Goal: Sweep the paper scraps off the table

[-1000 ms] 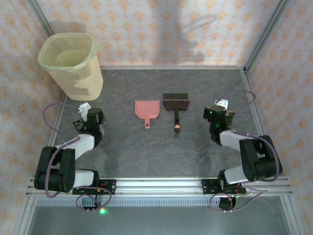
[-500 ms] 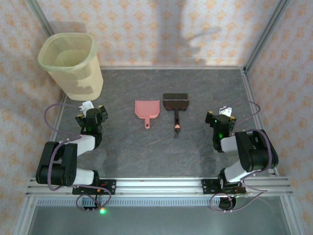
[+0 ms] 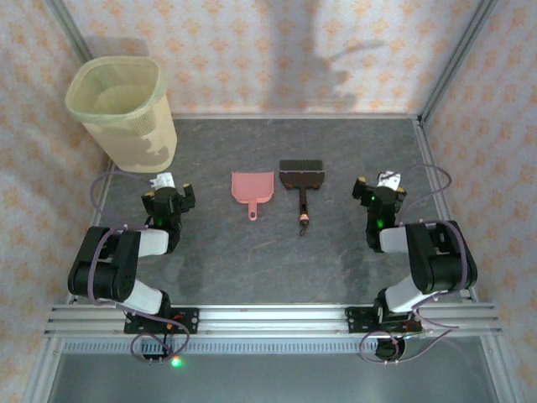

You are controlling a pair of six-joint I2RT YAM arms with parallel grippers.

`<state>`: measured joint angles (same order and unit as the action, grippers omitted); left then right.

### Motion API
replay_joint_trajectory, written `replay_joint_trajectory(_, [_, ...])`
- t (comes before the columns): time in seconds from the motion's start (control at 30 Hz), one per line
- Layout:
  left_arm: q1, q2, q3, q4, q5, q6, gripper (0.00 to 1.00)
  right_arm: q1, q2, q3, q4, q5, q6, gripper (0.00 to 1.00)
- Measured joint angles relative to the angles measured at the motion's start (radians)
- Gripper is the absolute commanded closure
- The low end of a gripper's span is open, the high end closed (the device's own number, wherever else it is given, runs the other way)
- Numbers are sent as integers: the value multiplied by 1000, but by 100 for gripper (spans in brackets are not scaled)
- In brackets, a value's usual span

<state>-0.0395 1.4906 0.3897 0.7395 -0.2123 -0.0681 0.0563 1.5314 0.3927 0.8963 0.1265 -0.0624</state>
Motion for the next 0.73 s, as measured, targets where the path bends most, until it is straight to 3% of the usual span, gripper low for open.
replay_joint_trajectory(0.73, [-19, 0, 9, 0, 32, 43, 0, -15, 0, 6, -70, -30, 13, 1])
